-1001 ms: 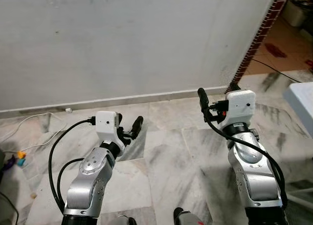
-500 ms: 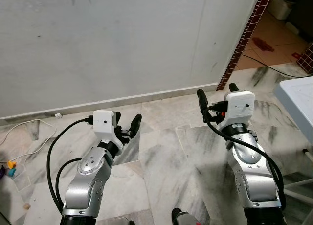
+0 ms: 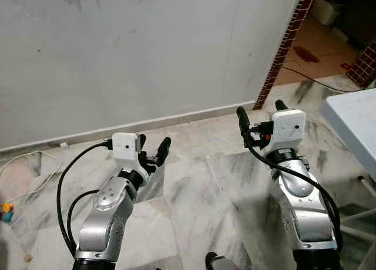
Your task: Hang keys on a hook
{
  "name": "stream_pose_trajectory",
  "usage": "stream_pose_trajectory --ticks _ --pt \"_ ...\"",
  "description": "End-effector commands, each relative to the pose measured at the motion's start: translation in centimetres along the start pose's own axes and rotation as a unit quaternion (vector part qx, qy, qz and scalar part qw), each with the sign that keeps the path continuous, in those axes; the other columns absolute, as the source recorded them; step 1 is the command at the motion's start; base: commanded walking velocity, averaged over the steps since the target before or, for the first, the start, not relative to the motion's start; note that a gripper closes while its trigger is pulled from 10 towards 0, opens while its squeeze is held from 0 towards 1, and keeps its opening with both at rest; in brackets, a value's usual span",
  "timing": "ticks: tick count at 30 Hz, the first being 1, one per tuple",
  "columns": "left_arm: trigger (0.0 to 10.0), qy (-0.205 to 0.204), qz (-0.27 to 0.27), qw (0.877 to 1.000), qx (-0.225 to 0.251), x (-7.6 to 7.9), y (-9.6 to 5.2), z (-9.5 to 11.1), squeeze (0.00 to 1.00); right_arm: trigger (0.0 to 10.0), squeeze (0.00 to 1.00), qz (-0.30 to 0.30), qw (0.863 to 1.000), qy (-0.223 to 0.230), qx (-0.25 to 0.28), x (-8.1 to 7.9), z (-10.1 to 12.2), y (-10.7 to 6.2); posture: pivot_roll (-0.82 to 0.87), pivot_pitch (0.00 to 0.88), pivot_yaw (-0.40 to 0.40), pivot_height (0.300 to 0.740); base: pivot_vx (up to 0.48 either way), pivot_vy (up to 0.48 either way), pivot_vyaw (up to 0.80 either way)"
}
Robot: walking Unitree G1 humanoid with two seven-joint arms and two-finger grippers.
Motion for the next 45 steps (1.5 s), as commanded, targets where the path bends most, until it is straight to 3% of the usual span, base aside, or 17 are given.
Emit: stream_pose_trajectory --ticks 1,42,45 --pt "10.0 0.002 -0.004 1.0 -0.011 0.0 -0.25 -0.54 0.0 10.0 0.0 -0.009 1.0 0.001 -0.01 0.22 -0.39 -0.08 0.0 0.156 0.036 0.74 0.0 0.0 -0.8" --pt "10.0 -0.007 -0.002 1.0 -0.01 -0.03 -0.04 -0.2 0.0 10.0 0.0 -0.026 1.0 0.001 -0.005 0.56 -0.11 -0.23 -0.01 0.171 0.047 0.74 0.0 0.0 -0.8" --pt "10.0 -0.007 0.0 1.0 -0.01 -0.09 -0.03 -0.18 0.0 10.0 0.0 -0.027 1.0 0.001 -0.005 0.6 -0.13 -0.25 -0.01 0.17 0.05 0.74 0.0 0.0 0.0"
Point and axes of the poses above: a point about 5 cm out from each wrist's last joint towards the gripper, its own y axis pointing out of the wrist towards the gripper, its own z axis along the axis of the wrist's last joint, x = y × z, the point moved 2 cm from there along y, pointing out of the wrist towards the gripper, and after that the axes turned 11 degrees about y, right-handed, at the moved point
